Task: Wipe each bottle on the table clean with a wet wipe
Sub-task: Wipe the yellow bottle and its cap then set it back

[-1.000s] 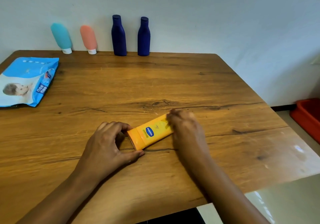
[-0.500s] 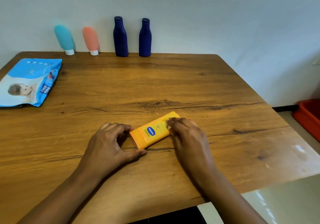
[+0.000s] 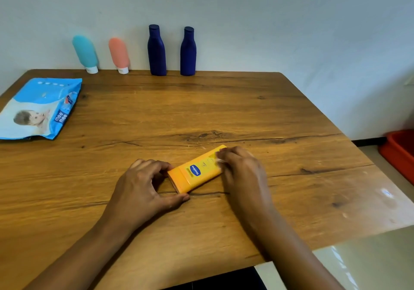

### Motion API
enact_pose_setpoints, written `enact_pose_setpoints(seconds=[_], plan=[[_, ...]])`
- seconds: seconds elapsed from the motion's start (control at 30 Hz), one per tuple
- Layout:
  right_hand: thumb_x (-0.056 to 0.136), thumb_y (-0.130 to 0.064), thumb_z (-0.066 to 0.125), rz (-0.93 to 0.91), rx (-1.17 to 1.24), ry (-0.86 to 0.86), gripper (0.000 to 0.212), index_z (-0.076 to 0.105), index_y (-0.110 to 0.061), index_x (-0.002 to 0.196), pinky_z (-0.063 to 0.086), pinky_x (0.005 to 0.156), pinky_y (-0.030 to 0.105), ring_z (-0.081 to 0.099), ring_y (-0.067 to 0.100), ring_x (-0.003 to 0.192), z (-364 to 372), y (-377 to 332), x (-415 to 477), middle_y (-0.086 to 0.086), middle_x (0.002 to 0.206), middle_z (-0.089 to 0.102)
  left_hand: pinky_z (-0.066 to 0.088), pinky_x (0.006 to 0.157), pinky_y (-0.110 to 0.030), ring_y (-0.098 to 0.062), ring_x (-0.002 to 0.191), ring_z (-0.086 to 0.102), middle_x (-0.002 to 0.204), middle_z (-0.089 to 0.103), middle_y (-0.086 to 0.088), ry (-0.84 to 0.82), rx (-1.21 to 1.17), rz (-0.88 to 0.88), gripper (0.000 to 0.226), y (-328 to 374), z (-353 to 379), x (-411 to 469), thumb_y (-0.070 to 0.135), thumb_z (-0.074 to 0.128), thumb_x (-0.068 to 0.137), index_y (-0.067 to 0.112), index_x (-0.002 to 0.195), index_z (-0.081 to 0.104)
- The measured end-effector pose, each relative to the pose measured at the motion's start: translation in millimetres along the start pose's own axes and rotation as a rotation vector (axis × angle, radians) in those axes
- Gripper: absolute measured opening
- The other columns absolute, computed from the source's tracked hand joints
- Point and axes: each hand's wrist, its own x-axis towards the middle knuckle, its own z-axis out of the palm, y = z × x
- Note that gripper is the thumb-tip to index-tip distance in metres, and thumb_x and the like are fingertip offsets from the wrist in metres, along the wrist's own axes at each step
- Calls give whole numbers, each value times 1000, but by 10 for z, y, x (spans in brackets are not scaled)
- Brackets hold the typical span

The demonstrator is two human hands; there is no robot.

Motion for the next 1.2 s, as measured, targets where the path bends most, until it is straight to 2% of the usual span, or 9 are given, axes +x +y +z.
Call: enact_pose_setpoints(seconds=[0.17, 0.33, 0.5, 0.67, 0.87, 0.97, 1.03, 1.13, 1.2], plan=[[77, -3, 69, -262, -29, -150, 44, 61, -10, 119, 49, 84, 31, 54, 20, 107, 255, -411, -58, 7, 118, 60, 35, 65, -10, -8, 81, 50, 85, 52, 17, 21, 28, 54, 74, 7, 4, -18, 75, 56, 51, 20, 99, 66], [83, -4, 62, -5, -190, 33, 23, 68, -10, 105, 48, 77, 31, 58, 23, 95, -13, 211, 204, 6, 104, 64, 32, 65, -9, -3, 87, 46, 92, 54, 18, 4, 23, 43, 89, -21, 6, -14, 91, 42, 50, 26, 106, 64], [85, -3, 61, 80, 65, 170, 21, 69, -10, 104, 51, 79, 32, 62, 17, 91, -264, 291, 200, 3, 99, 67, 37, 61, -13, 2, 84, 51, 84, 55, 26, 58, -124, -39, 79, -4, -48, -23, 91, 45, 49, 35, 100, 67], [85, -1, 62, -15, 278, 116, 26, 68, -11, 108, 50, 88, 22, 59, 8, 101, -182, -1, 161, -1, 106, 65, 47, 59, -26, -2, 85, 54, 76, 64, 20, 108, -227, -70, 47, 23, -48, -15, 65, 52, 70, 28, 88, 75], [83, -5, 63, -153, 44, -5, 23, 69, -11, 105, 46, 80, 26, 59, 19, 96, -66, -85, 369, 2, 104, 66, 46, 61, -6, 13, 86, 57, 83, 62, 24, 146, -280, -114, 36, 50, -49, -4, 49, 56, 74, 30, 103, 69], [84, -6, 62, -188, 5, -27, 22, 69, -10, 105, 50, 78, 30, 59, 20, 94, -106, -110, 417, 3, 102, 66, 49, 64, -8, 9, 86, 61, 87, 67, 20, 157, -305, -89, 37, 34, -52, -17, 47, 61, 72, 29, 103, 70], [83, -6, 63, -208, 7, -10, 23, 69, -9, 105, 49, 77, 28, 60, 21, 93, -119, -154, 388, 4, 102, 66, 50, 65, -8, 10, 86, 62, 86, 65, 28, 164, -329, -68, 34, 33, -59, -30, 46, 63, 70, 33, 101, 67], [85, -5, 61, -249, 29, -39, 28, 64, -11, 113, 47, 85, 26, 58, 18, 103, -56, -342, 262, 4, 111, 63, 50, 65, -7, 12, 82, 63, 80, 63, 41, 160, -372, -50, 29, 25, -64, -43, 40, 68, 67, 41, 96, 64], [85, -5, 62, -305, 58, -116, 32, 62, -12, 116, 48, 89, 28, 55, 16, 108, 10, -539, 108, 4, 117, 61, 51, 67, -9, 8, 81, 65, 88, 66, 35, 160, -393, -35, 31, 2, -59, -46, 28, 75, 67, 41, 94, 65]])
